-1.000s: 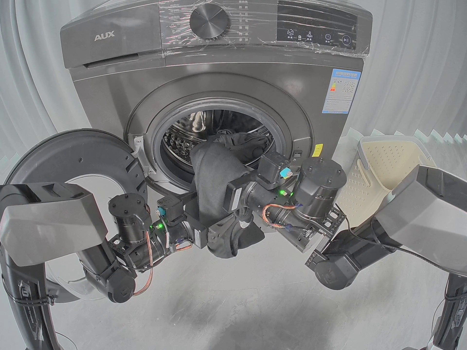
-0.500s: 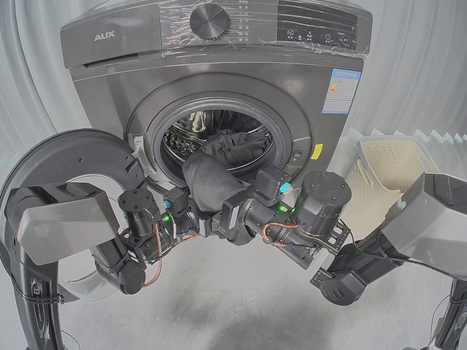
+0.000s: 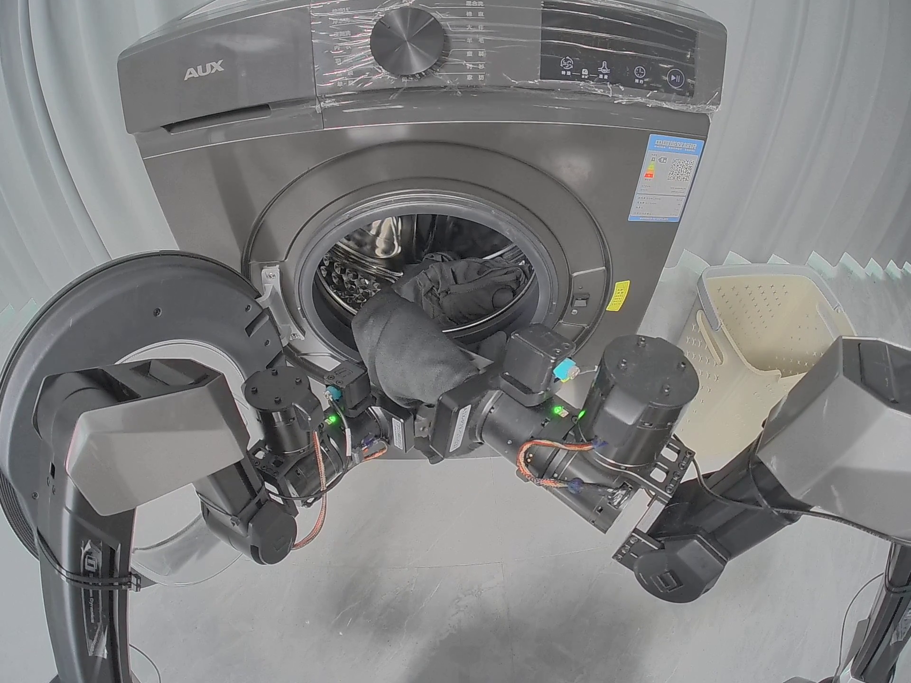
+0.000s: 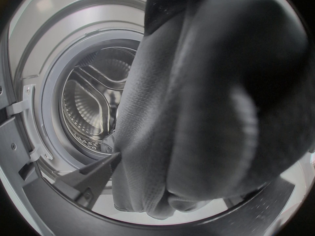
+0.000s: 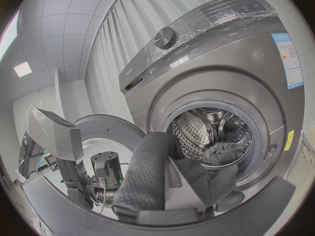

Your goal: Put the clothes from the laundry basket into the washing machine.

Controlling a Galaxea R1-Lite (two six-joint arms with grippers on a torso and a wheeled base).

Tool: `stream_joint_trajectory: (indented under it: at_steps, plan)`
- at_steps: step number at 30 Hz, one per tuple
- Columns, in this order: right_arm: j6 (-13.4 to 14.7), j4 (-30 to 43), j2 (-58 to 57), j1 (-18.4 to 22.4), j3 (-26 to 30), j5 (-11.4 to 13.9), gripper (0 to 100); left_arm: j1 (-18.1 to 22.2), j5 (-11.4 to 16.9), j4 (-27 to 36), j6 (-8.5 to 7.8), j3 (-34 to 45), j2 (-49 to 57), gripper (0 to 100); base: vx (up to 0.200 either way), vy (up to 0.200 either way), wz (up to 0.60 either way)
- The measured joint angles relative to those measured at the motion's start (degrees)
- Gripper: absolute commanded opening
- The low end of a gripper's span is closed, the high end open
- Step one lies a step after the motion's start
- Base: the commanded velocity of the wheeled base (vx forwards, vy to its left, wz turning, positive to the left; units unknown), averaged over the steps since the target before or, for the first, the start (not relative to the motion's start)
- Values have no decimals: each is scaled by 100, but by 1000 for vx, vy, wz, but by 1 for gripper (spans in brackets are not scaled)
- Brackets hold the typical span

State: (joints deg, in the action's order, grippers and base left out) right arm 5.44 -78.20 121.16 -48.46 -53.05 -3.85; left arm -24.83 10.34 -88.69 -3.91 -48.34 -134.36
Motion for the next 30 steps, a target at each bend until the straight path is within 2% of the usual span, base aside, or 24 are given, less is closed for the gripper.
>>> stream_joint_trajectory:
  at_steps: [8,17,25,26,30]
  plan:
    - [4,50,-245,152,419,-6,0,48,-98,0,171,-249,-65,0,0,0,0]
    - [-5,118,-468,474,1458,-16,0,94,-293,-16,327,-301,13,0,0,0,0]
    - [-2,17,-416,583,2009,-11,0,26,-315,-11,364,-11,335,0,0,0,0]
    - [-2,-32,-399,585,2033,-11,100,13,-317,-13,367,71,391,0,0,0,0]
    - [2,-108,-350,579,2116,-13,100,-5,-323,-29,375,308,601,0,0,0,0]
